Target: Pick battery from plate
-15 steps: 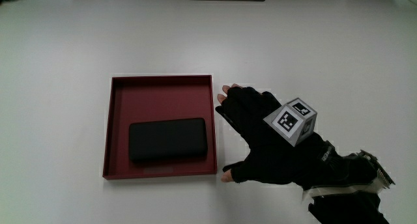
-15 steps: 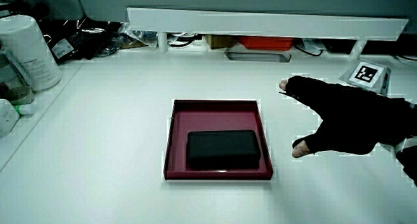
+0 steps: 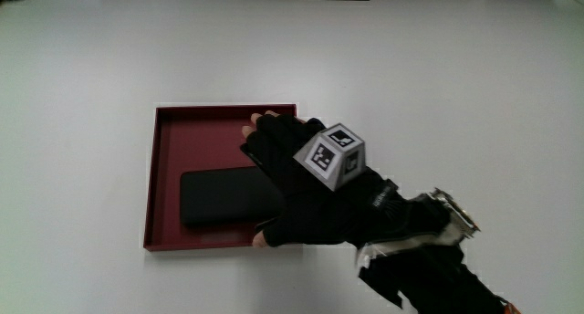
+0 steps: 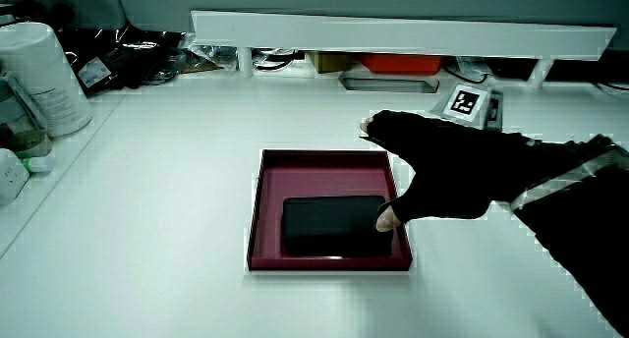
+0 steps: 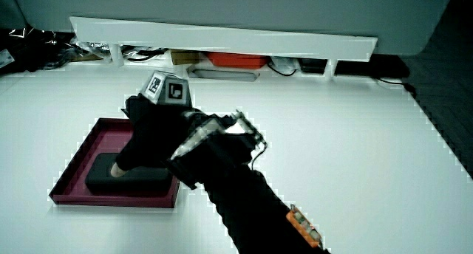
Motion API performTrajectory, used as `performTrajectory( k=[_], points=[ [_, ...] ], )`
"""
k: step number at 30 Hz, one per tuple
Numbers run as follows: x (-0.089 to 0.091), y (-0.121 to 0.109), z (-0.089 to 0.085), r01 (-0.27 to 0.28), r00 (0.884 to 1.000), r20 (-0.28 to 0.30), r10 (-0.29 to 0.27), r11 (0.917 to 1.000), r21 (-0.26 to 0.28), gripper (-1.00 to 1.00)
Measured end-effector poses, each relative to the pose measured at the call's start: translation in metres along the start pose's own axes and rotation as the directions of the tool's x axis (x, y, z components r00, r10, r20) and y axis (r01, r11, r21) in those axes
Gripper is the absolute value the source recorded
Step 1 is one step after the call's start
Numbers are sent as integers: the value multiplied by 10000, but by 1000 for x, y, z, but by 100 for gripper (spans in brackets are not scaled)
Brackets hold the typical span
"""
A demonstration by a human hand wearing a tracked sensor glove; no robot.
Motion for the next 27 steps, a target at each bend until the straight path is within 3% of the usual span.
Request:
performTrajectory(
  k=[3,11,19,20,27],
  points=[
    [-3,15,-6,-92,9999,-124,90,9999,-115,0],
    [2,52,-29,661,9978,17,-662,9946,-797,0],
    [12,70,-46,944,9939,-444,-1007,9875,-1261,0],
    [12,72,-48,1085,9936,-208,-1113,9881,-1086,0],
    [18,88,-68,1454,9887,-144,-1490,9788,-1440,0]
  ],
)
